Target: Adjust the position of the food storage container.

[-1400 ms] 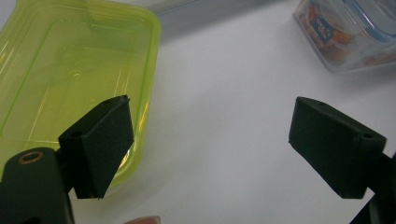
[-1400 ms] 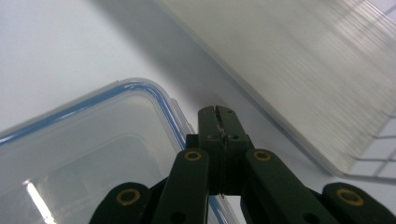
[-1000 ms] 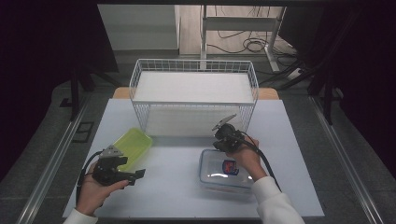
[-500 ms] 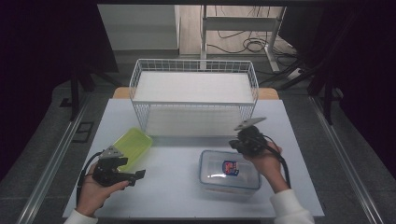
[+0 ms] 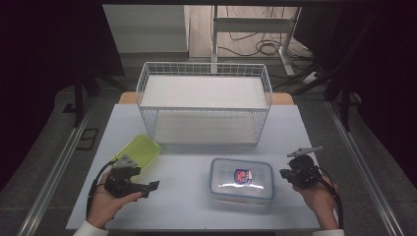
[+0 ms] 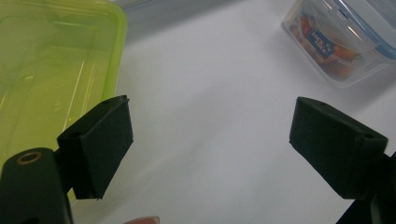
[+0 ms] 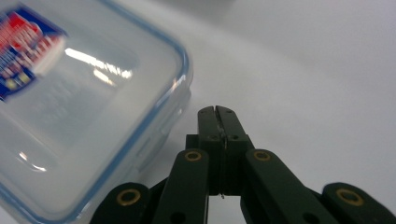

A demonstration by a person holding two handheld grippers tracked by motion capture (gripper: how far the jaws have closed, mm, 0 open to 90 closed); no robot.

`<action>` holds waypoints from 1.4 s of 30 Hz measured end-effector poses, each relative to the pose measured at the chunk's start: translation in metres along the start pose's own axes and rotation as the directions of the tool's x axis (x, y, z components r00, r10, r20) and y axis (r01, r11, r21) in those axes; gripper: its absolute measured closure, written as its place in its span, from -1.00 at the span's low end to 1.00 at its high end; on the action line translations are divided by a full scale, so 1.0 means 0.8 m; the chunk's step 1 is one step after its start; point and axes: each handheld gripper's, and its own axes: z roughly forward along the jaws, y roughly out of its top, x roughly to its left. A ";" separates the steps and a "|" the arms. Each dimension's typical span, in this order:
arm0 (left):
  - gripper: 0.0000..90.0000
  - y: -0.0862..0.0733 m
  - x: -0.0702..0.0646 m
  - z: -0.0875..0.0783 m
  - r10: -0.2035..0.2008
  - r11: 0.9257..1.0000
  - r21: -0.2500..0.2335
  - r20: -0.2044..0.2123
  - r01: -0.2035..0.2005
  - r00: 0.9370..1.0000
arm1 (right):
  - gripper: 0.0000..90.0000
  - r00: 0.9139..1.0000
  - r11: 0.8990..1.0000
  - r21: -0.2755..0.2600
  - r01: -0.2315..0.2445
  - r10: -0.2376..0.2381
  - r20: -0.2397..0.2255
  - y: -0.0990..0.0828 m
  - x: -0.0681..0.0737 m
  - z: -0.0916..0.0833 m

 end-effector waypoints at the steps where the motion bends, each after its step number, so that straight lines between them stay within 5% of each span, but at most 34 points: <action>1: -0.71 0.000 0.000 -0.001 -0.002 1.000 -0.003 0.003 0.002 1.000 | 0.99 1.000 1.000 0.013 0.000 0.000 -0.008 0.000 0.001 0.004; 12: -0.70 -0.002 0.000 -0.003 -0.005 1.000 -0.007 -0.011 0.005 1.000 | 0.99 0.999 0.998 0.054 0.035 -0.037 0.027 0.007 0.016 0.021; 27: -0.70 -0.001 0.000 -0.001 -0.005 1.000 -0.004 -0.015 0.005 1.000 | 0.99 0.994 0.993 0.046 0.107 -0.106 -0.025 0.041 0.072 0.052; 36: -0.69 -0.002 0.002 0.000 -0.007 1.000 -0.004 -0.019 0.007 1.000 | 0.99 0.983 0.985 0.027 0.173 -0.171 -0.073 0.063 0.116 0.073; 42: -0.67 0.000 0.001 -0.007 -0.010 0.999 -0.038 -0.030 0.009 0.999 | 0.99 0.982 0.987 -0.008 0.160 -0.160 -0.099 0.063 0.118 0.076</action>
